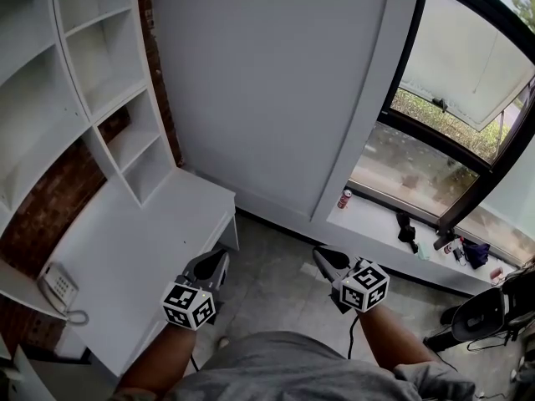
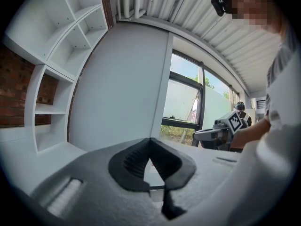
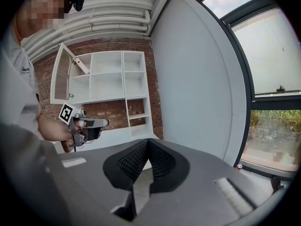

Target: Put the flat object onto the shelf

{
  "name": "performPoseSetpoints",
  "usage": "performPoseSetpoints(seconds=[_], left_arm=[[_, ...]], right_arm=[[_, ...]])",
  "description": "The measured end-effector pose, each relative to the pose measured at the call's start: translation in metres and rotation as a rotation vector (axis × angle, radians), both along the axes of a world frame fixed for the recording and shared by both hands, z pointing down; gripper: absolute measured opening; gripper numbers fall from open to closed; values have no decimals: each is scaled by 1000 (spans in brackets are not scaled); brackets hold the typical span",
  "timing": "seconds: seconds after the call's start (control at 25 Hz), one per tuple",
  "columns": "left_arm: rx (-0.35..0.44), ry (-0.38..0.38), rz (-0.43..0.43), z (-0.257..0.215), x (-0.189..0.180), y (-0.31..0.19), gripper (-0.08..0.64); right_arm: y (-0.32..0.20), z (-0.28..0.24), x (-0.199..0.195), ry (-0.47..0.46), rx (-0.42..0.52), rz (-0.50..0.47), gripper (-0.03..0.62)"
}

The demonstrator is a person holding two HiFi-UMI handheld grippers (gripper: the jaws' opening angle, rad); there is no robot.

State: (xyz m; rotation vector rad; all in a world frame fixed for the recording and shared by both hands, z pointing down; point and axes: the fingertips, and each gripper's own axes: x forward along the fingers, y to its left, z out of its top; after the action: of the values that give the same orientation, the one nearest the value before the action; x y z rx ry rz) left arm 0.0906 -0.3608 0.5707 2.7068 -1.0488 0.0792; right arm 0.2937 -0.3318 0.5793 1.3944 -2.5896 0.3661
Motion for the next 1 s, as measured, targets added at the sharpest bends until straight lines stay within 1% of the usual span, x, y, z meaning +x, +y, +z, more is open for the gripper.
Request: performPoseSetpoints(seconds=[0.32,1.0], left_arm=[[1,1,4,-2,1,-3,-2],[11,11,-3,-7,0,-11,-3]], right_arm=[[-4,1,6,11,-3,30,9],[-11,-2,8,20,2,29,9]])
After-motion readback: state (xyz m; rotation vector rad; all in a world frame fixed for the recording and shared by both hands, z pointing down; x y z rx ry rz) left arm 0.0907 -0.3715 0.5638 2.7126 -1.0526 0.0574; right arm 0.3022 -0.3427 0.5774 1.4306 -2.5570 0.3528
